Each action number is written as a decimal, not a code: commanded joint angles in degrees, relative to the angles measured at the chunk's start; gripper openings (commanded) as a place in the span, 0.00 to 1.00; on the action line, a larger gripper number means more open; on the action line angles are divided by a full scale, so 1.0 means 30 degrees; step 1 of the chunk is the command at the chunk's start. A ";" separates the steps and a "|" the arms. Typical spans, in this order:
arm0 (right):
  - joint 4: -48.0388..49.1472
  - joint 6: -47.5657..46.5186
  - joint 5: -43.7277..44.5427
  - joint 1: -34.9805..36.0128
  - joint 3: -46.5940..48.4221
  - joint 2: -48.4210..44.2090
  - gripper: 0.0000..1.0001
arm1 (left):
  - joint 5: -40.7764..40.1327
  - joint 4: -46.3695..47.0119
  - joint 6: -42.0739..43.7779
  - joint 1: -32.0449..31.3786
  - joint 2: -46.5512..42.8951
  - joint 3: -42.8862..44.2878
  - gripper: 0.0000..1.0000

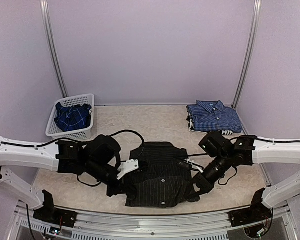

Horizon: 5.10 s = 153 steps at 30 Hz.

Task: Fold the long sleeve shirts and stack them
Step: Fold the 2/3-rectangle-folded shirt at the center of the board, then smooth out the square-folded shirt at the center of the board.

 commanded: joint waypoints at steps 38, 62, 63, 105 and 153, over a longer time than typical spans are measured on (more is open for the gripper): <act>-0.1728 -0.8125 -0.4006 -1.1615 1.1634 1.4605 0.17 | 1.1433 0.1447 -0.5660 1.3107 1.6680 1.4711 0.07; 0.0439 -0.5490 0.5007 -1.2044 1.0844 1.1052 0.53 | -0.1111 0.0002 -0.5035 1.3472 1.4469 1.4797 0.54; 0.0835 -0.5455 0.4936 -1.1799 1.0563 1.0473 0.53 | -0.1527 0.0422 -0.5036 1.3286 1.3809 1.4297 0.55; 1.0467 -0.2264 0.1905 -0.6868 0.3476 0.7722 0.45 | -0.1114 1.1942 -0.8939 0.8009 1.1317 0.4838 0.58; 0.2893 -0.5841 0.4098 -0.8072 1.0703 1.0962 0.93 | -0.5625 1.2094 -0.7615 0.3944 0.6587 0.0647 0.66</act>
